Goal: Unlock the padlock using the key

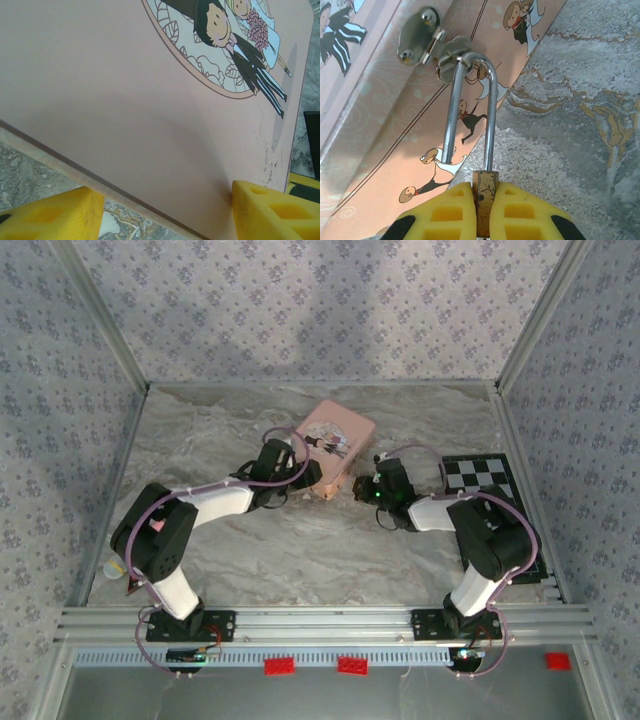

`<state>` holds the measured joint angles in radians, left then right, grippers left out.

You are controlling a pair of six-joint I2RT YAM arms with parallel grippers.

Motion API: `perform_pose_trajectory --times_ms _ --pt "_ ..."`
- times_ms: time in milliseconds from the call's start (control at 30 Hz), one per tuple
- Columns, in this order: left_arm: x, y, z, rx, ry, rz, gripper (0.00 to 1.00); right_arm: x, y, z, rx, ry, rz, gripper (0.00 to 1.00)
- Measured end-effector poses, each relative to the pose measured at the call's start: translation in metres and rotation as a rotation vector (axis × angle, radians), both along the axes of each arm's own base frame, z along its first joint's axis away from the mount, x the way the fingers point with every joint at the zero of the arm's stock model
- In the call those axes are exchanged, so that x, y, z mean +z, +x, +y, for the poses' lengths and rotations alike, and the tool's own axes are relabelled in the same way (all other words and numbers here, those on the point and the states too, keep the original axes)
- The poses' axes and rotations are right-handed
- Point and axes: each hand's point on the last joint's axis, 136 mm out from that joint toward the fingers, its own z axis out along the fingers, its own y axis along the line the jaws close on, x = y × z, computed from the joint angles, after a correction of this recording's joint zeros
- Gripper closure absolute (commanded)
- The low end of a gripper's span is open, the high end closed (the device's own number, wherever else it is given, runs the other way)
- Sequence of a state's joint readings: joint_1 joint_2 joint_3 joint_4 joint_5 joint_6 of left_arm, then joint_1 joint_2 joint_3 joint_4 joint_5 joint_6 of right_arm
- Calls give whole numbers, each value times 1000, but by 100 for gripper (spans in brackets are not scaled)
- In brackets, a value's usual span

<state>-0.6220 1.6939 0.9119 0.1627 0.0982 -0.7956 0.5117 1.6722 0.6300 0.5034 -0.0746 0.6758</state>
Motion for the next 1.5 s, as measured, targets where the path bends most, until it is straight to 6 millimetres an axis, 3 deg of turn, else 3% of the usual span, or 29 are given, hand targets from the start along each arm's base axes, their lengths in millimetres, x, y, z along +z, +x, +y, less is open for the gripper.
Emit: perform_pose_trajectory --times_ms 233,400,600,1267,1500 --pt "0 0 0 19 -10 -12 34 0 -1 2 -81 -59 -38 100" --pt "-1 -1 0 24 -20 -17 34 8 -3 -11 -144 -48 -91 100" --pt "0 -2 -1 25 -21 -24 35 23 2 -16 -138 74 -139 100" --pt "1 -4 -3 25 -22 -24 36 10 23 -7 -147 367 -110 100" --pt "0 -5 -4 24 -22 -22 35 17 26 -9 -145 412 -122 100"
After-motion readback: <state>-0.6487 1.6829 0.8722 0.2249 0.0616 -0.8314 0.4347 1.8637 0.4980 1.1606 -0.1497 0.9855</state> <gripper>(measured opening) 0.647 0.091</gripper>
